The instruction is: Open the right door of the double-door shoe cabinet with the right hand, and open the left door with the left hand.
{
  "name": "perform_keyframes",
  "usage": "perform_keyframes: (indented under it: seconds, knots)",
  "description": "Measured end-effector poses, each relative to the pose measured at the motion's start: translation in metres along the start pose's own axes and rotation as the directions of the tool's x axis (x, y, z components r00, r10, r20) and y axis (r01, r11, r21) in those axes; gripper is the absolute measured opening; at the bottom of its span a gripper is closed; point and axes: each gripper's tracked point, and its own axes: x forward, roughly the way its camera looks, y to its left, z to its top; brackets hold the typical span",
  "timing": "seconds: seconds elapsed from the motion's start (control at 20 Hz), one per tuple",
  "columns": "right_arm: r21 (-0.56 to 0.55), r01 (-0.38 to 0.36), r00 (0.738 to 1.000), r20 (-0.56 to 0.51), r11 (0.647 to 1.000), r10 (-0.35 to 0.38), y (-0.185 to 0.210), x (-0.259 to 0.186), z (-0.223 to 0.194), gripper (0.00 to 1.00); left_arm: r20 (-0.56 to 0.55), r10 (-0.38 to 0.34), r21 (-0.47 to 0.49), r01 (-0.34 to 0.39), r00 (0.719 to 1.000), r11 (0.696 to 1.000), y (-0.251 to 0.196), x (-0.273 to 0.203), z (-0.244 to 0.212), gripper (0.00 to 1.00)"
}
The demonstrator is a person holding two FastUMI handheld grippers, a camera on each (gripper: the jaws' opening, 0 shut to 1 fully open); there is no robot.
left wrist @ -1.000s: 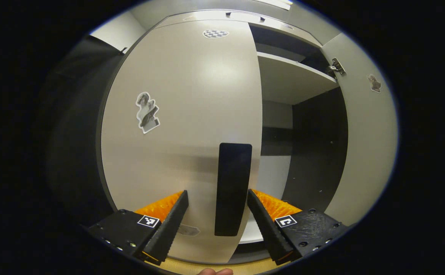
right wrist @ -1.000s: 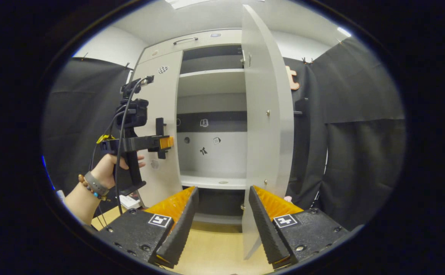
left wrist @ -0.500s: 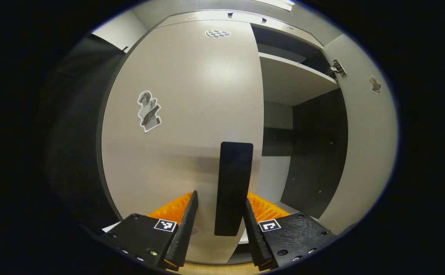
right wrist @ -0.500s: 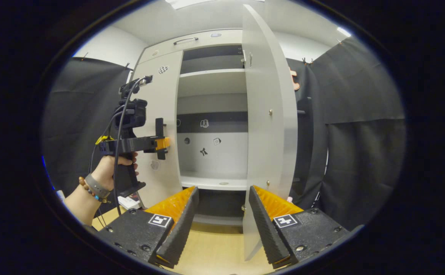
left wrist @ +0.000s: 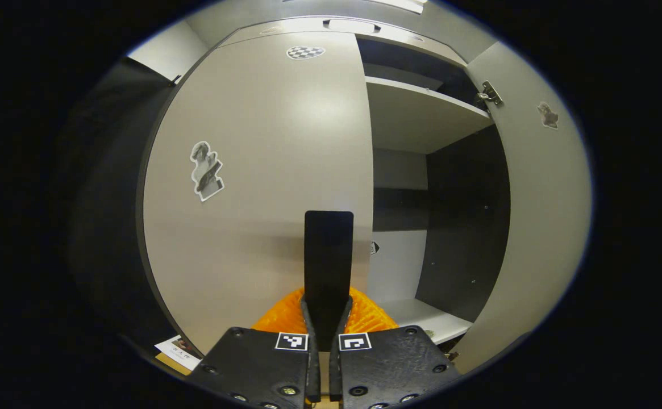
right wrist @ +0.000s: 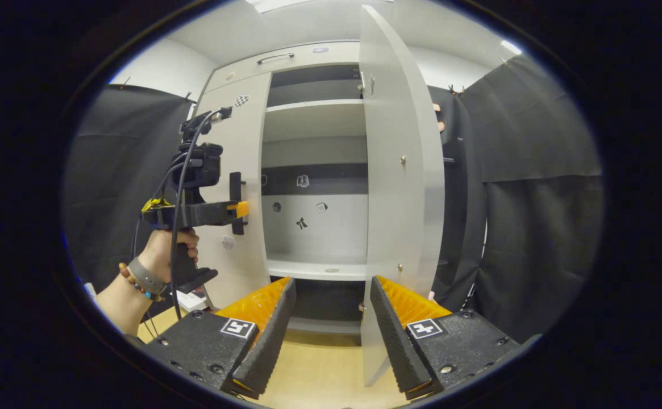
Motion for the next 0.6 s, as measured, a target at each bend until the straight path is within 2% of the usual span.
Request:
perform_keyframes:
  seconds: [0.2, 0.4, 0.6]
  knots:
    - [0.006, 0.011, 1.000, -0.012, 1.000, -0.011, -0.001, 0.001, -0.003, 0.83, 0.013, 0.015, 0.015, -0.015, 1.000, 1.000, 0.001, -0.004, 0.001, 0.06]
    - [0.019, 0.021, 1.000, -0.015, 1.000, -0.020, -0.002, 0.000, -0.007, 0.82, -0.012, -0.040, 0.012, 0.040, 0.999, 0.999, 0.000, -0.023, 0.003, 0.05]
    - [0.025, 0.024, 1.000, -0.018, 0.999, -0.024, 0.003, -0.002, -0.011, 0.83, -0.006, -0.060, 0.037, 0.061, 0.998, 0.997, 0.006, -0.058, 0.006, 0.05]
